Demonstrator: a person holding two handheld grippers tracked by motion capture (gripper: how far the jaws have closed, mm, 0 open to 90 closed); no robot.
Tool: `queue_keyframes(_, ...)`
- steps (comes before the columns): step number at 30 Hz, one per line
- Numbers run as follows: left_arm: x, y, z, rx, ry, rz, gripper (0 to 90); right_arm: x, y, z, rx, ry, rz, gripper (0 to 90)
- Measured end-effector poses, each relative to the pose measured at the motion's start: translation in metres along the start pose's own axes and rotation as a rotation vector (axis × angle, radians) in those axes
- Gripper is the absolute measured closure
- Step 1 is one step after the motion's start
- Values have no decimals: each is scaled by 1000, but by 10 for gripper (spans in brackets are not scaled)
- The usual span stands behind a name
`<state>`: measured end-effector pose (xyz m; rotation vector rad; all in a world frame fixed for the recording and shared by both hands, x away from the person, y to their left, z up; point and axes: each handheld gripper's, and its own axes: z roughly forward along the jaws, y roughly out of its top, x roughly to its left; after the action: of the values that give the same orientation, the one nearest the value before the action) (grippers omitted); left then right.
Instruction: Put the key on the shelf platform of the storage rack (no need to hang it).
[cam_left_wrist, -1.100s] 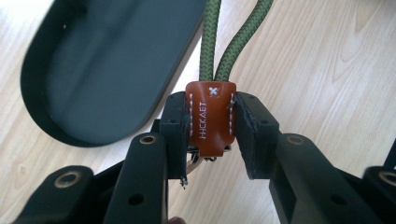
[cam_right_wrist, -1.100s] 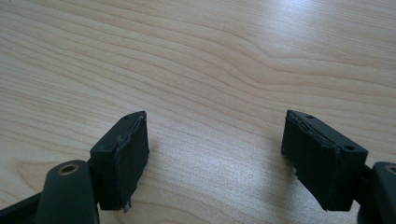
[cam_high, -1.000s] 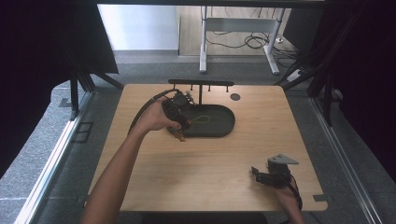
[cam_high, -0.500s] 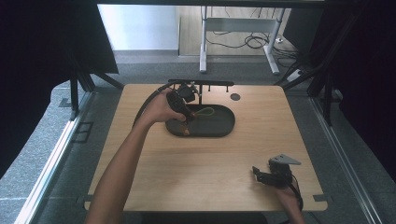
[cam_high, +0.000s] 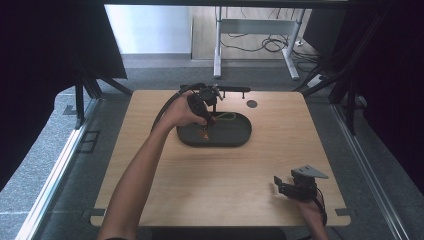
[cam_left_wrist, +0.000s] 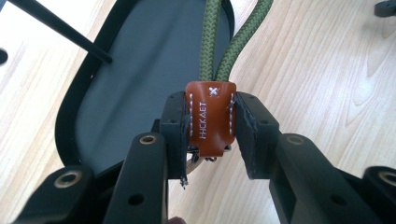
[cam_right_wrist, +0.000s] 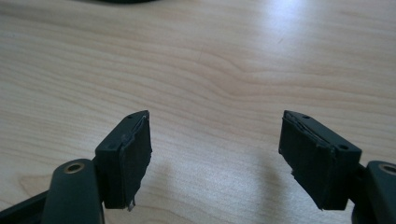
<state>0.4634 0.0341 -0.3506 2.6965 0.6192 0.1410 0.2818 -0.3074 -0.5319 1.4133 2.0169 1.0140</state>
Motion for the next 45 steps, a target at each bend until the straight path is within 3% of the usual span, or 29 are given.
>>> queue_keyframes(4, 6, 8, 7, 7, 15, 2, 664, -1, 1, -3, -20, -8, 8, 261)
queue_keyframes(14, 17, 22, 29, 19, 6, 11, 664, -2, 2, -4, -15, -4, 16, 260)
queue_keyframes(28, 32, 14, 56, 46, 30, -26, 664, 0, 1, -3, 7, 9, 7, 260)
queue_keyframes(45, 32, 3, 92, 93, 34, -50, 660, 4, -1, 1, 22, 12, -8, 259)
